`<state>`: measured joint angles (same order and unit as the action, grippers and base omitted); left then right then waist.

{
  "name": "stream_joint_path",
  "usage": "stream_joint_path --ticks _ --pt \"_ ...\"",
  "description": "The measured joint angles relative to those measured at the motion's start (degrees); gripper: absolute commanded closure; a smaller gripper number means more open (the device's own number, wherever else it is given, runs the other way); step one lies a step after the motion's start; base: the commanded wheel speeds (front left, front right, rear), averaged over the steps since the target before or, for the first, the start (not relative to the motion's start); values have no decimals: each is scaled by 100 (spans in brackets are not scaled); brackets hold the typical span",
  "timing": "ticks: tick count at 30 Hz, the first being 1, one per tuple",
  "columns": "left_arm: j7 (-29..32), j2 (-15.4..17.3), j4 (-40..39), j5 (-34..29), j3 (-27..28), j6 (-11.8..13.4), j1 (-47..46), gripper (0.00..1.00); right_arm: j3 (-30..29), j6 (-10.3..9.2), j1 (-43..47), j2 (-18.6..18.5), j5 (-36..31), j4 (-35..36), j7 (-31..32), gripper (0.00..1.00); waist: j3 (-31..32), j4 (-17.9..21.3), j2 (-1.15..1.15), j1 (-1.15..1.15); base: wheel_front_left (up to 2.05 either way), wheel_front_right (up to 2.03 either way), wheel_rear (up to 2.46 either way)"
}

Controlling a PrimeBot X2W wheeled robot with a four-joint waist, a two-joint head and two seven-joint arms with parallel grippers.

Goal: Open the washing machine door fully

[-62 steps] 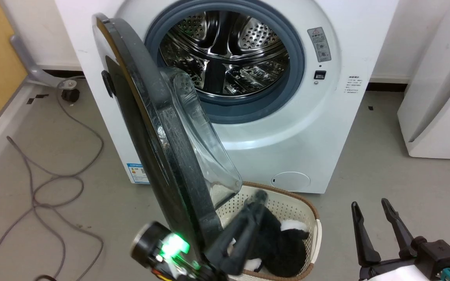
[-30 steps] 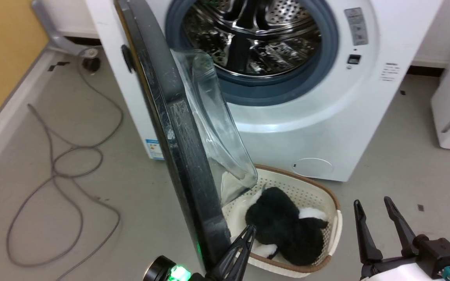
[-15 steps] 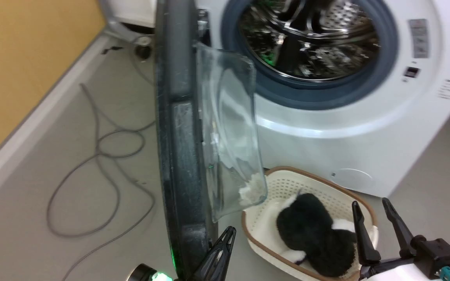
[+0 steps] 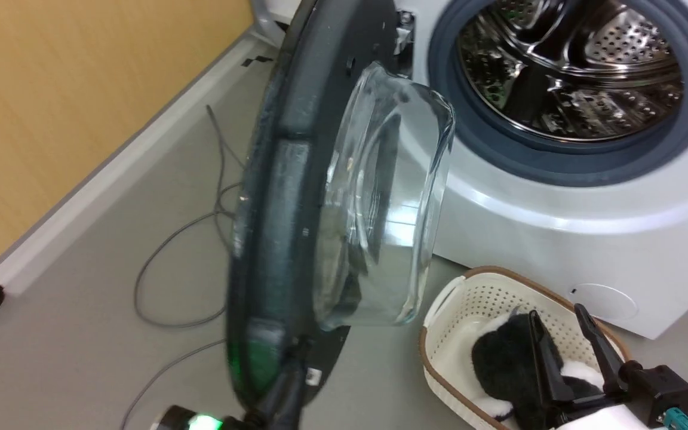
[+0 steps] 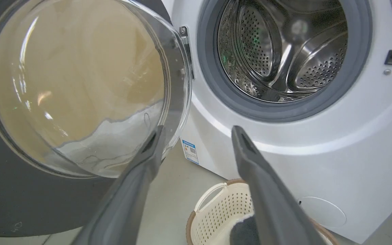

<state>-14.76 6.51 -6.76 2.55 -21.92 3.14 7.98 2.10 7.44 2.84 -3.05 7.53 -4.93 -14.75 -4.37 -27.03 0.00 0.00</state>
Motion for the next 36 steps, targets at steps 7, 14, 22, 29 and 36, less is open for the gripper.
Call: stream_joint_path --ticks 7,14,22,29,36 --pt "0 124 51 303 800 200 -19 100 7 0 -19 0 -41 0 -1 0 -88 -81 0 0 0 0 0" --pt "1 142 294 643 1678 289 -298 100 14 0 -151 1 -174 -4 0 0 -288 -45 0 0 0 0 0" --pt "-1 -57 703 824 2443 271 -884 100 -12 0 -326 7 -260 -24 0 0 -567 96 0 0 0 0 0" --pt "1 -176 1127 983 3367 214 -1452 100 -42 0 -508 12 -387 -29 0 0 -824 222 0 0 0 0 0" --pt "0 -230 1539 934 4064 3 -1880 100 -42 0 -610 11 -448 -56 0 0 -988 339 0 0 0 0 0"
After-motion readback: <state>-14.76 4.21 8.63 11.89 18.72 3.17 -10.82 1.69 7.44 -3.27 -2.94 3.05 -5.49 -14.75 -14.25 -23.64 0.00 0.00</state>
